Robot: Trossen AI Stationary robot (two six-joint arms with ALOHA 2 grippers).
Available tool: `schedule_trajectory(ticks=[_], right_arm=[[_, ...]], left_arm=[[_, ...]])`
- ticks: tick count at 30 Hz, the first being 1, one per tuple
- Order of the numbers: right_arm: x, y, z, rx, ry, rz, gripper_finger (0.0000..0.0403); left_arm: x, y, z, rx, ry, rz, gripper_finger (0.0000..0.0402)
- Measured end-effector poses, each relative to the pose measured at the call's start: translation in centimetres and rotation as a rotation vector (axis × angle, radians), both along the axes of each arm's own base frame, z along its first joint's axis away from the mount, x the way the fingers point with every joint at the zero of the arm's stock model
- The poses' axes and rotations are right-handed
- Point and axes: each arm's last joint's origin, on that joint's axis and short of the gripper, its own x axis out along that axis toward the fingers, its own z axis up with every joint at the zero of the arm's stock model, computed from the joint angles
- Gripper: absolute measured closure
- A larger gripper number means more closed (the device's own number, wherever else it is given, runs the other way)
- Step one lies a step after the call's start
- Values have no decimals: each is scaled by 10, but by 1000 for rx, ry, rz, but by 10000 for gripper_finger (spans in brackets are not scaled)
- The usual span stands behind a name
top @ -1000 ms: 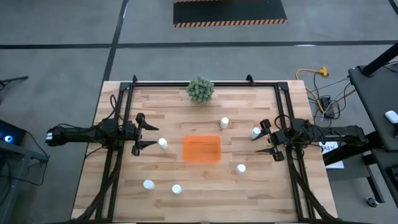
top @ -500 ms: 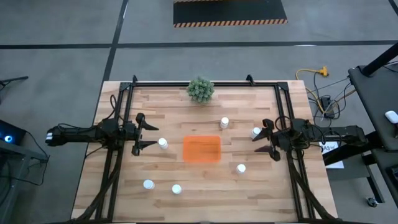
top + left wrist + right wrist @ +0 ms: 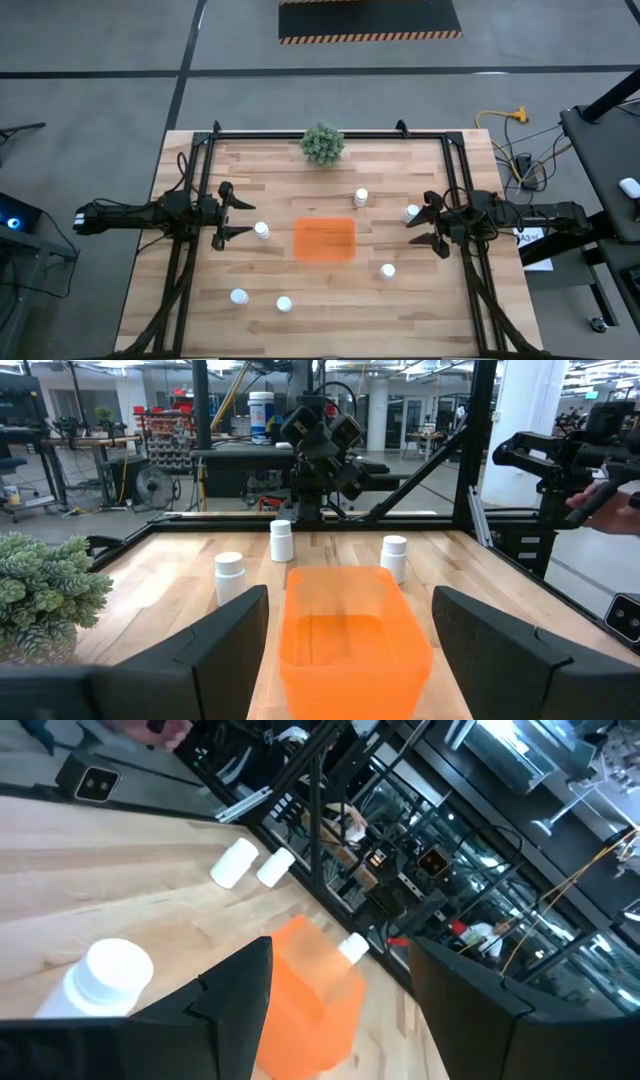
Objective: Pick and place pill bottles into a basket
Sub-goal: Put the white medicine bottle into the orange bin
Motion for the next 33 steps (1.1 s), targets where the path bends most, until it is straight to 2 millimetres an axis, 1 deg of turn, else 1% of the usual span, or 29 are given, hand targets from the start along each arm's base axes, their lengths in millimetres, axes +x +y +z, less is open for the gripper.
schedule_trajectory(ticks=[4, 7, 13, 15, 22, 29, 33], right_arm=[[0, 0, 0, 43, 15, 2, 177], [0, 0, 0, 130, 43, 1, 177], [0, 0, 8, 502, 91, 18, 177], [0, 0, 10, 573, 98, 25, 177], [-1, 0, 16, 660, 72, 48, 177], [-4, 0, 30, 719, -52, 108, 177], [-7, 0, 37, 706, -129, 129, 177]], left_arm=[[0, 0, 0, 1, 0, 0, 136], [0, 0, 0, 1, 0, 0, 136], [0, 0, 0, 26, -1, -1, 136], [0, 0, 0, 26, -1, -1, 136], [0, 0, 0, 25, -1, -1, 136], [0, 0, 0, 25, -1, -1, 136], [0, 0, 0, 25, -1, -1, 136]])
